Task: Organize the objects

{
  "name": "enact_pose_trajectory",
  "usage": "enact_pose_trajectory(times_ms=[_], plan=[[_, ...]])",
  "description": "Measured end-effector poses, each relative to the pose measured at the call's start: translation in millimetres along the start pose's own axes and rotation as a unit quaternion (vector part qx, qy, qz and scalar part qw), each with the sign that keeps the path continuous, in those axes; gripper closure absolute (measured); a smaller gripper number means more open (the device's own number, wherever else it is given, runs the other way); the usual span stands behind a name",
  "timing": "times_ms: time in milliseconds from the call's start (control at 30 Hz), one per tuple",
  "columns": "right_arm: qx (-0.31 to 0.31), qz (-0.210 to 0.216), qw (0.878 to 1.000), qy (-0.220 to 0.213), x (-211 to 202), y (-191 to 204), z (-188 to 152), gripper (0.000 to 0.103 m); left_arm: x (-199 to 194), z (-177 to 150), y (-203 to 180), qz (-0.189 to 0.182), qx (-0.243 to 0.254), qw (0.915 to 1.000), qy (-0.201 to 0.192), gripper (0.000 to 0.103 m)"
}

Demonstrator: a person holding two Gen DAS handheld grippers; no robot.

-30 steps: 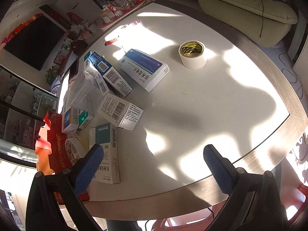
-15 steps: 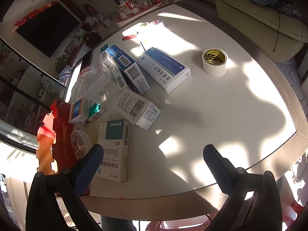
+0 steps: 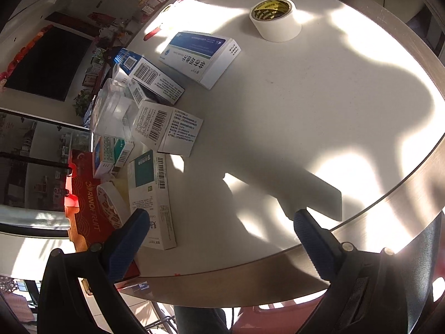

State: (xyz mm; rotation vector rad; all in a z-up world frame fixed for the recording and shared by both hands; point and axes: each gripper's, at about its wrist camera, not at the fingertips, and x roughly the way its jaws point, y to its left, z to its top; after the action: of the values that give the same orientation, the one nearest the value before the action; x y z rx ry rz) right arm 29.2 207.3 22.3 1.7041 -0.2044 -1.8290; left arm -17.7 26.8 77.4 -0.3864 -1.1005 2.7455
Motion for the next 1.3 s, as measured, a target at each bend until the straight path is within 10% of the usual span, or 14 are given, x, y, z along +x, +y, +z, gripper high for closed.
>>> enact_pose_trajectory(times_ms=[167,333,400,533,733,833,1000,1300], plan=[[-0.05,-0.031,0.996,-0.065,-33,-9,19,0.0,0,0,39,0.199,-0.002,0.9773,0.071,0.0],[-0.18,-0.129,0.964,-0.148,-47,15,27,0.0,17,-37,52,0.413,0.124,0.8879,0.159,0.0],[-0.213,-0.146,0.95,-0.173,-48,21,26,0.0,16,-46,49,0.437,0.157,0.8717,0.158,0.0],[-0.207,-0.134,0.956,-0.159,-36,15,38,0.0,23,-44,51,0.432,0.183,0.8647,0.178,0.0],[-0.215,-0.031,0.968,-0.124,-35,12,60,0.0,14,-31,87,0.29,0.006,0.9319,0.218,0.0],[-0.264,0.018,0.96,-0.093,-34,31,65,0.0,18,-32,91,0.34,0.013,0.9126,0.227,0.0],[-0.336,0.025,0.941,-0.045,-13,69,68,0.0,38,-40,94,0.314,0.005,0.9153,0.252,0.0],[-0.361,0.072,0.927,0.077,28,99,81,0.0,67,-54,125,0.39,-0.011,0.8728,0.294,0.0]])
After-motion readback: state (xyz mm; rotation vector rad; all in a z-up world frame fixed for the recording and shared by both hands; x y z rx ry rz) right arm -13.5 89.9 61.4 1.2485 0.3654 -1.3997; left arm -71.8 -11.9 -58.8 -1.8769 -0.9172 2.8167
